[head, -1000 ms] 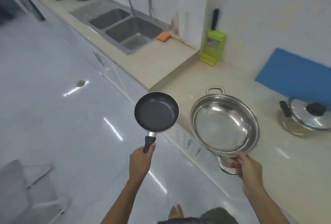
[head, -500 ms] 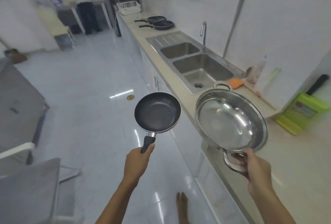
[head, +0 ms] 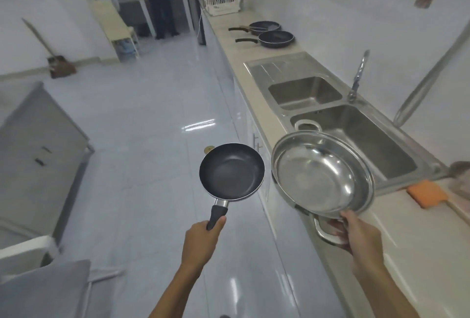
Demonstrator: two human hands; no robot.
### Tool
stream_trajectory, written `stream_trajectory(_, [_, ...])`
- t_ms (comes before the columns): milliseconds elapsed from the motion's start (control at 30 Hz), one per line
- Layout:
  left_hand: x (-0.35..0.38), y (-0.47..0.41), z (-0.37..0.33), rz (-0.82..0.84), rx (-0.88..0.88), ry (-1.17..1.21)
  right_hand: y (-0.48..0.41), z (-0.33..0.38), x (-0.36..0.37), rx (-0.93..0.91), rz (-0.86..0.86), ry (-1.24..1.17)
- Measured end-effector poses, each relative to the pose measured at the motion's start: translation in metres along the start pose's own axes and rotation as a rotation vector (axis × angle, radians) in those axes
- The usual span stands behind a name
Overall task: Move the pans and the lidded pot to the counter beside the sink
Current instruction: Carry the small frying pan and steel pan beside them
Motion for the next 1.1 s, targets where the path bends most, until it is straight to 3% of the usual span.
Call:
stream_trajectory(333, [-0.022,-0.260,-0.044,0.028,0.023,-0.025,-0.143,0.088,0.185,0.002,-0.053,-0.023])
stream_trajectory(633, [-0.036,-0.502,-0.147,0.071,0.132,-0.117,-0.255,0.183,0.320,0.022,-0.138,-0.070])
stream_trajectory(1100, [0.086,-0.850,-0.298,0.294,0.239,-0.177,-0.503,0.313,0.445,0.037,-0.372,-0.143])
Point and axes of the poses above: each hand's wrist, its own y-axis away from the middle knuckle, its own x-axis out of the palm, z = x × y, the point moved 9 cm from there along -y, towards the middle knuckle, and after that the axes turned 6 degrees about x, right-handed, at the moved point
